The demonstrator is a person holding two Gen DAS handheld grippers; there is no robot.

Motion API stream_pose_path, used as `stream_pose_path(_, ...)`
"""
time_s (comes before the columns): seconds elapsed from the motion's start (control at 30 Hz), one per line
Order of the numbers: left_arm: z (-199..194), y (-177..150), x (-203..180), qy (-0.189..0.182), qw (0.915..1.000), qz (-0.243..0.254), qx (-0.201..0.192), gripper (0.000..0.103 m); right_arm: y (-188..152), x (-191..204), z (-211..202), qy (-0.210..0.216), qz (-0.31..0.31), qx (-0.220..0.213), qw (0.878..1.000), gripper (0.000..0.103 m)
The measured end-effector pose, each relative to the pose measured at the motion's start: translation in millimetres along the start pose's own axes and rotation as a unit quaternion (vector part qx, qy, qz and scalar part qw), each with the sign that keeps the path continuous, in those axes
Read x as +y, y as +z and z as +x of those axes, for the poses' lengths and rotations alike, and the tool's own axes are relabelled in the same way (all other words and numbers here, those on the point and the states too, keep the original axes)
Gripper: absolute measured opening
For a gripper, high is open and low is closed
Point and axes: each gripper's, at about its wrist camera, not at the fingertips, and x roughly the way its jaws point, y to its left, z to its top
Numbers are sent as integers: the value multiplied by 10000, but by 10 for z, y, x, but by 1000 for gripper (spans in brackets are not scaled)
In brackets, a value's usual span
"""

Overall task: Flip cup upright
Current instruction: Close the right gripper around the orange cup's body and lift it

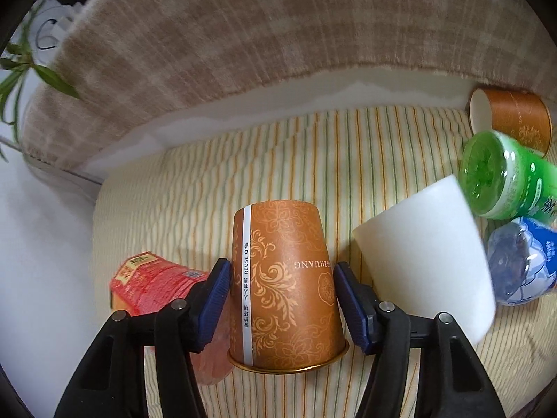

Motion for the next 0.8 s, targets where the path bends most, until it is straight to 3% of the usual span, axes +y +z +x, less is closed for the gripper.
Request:
stream_pose_path(0.3,-64,-2,-108,28,9999,117,-61,102,-50,75,-394,167,-627,-447,9969,62)
stream_pose_path(0.47,-122,18,-168,32,9996,240,-129,102,-152,143,-626,496,-1454,-505,9868,62)
stream_pose_path(0.67,-161,54,-272,-20,9987,476,-189,102,-482,110,-827,649,-2953,-354,9525,62)
stream_pose_path(0.8,-162,65,-419,-185,9967,769,-169,102,-810,-23,-803,322,-3949,-102,9181,62)
